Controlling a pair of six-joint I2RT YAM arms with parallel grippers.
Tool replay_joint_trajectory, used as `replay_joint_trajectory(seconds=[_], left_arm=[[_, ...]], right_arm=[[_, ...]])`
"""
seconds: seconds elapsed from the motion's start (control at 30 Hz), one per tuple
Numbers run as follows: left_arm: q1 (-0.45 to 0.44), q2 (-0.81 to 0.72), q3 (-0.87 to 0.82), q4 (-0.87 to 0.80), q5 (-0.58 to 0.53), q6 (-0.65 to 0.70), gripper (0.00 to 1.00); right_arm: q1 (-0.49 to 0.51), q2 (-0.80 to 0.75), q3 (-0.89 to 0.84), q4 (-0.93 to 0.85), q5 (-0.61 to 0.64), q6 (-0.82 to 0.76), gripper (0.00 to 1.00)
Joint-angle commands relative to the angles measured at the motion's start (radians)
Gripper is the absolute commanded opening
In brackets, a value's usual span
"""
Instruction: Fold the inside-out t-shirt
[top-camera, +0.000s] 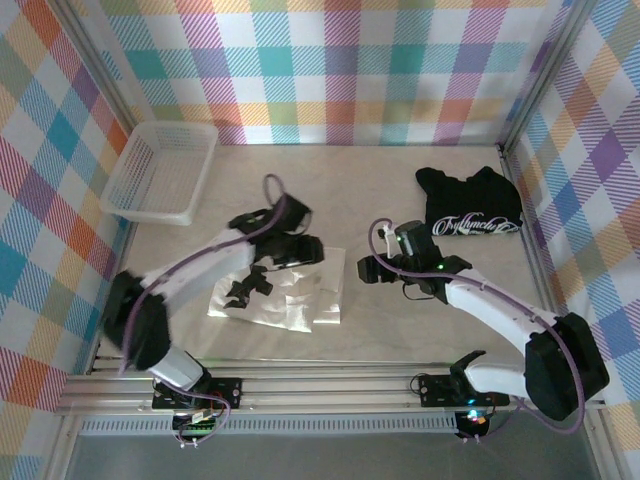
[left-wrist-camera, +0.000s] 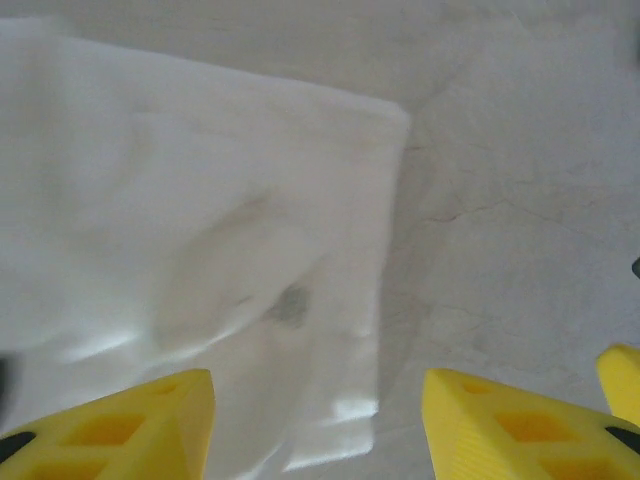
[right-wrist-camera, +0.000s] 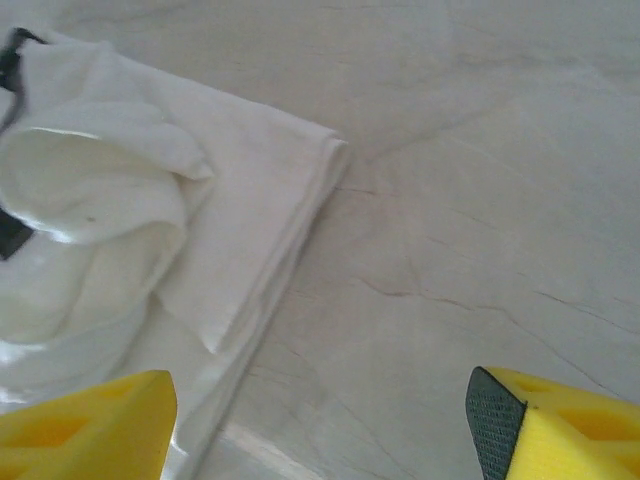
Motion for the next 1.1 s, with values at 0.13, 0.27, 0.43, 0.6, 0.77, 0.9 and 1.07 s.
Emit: replay_joint_trajectory(seconds=[0.13,0.27,0.43,0.6,0.77,0.9,1.07], left_arm=[[0.216,-0.262,-0.278,-0.070,0.021,-0.004,0.58],[0.303,-0.332,-0.337,-0.089,0.031,0.015,0.59],[0.333,-0.341,-0.364,-0.100,0.025,0.038,0.59],[0.334,-0.361,-0.402,-0.067,0.054,0.032,0.59],[0.244,-0.367,-0.462,0.089,0.131,0.010,0.59],[0.107,-0.275,-0.449,0.197,0.125,-0.015,0.60],[-0.027,-0.158,-0.377,0.235,0.065,0.007,0.61]], right_arm=[[0.226,0.254,0.176,0.152,-0.056,-0.092,0.81],[0.287,0.410,0.284,0.160,0.015,-0.180,0.89],[0.341,0.595,0.441,0.084,0.189,-0.245,0.95],[0.320,0.646,0.515,0.012,0.365,-0.179,0.90],[0.183,0.597,0.472,-0.044,0.268,-0.061,0.70],[0.097,0.571,0.445,-0.062,0.180,-0.022,0.58],[0.029,0.518,0.411,-0.079,0.090,0.009,0.54]])
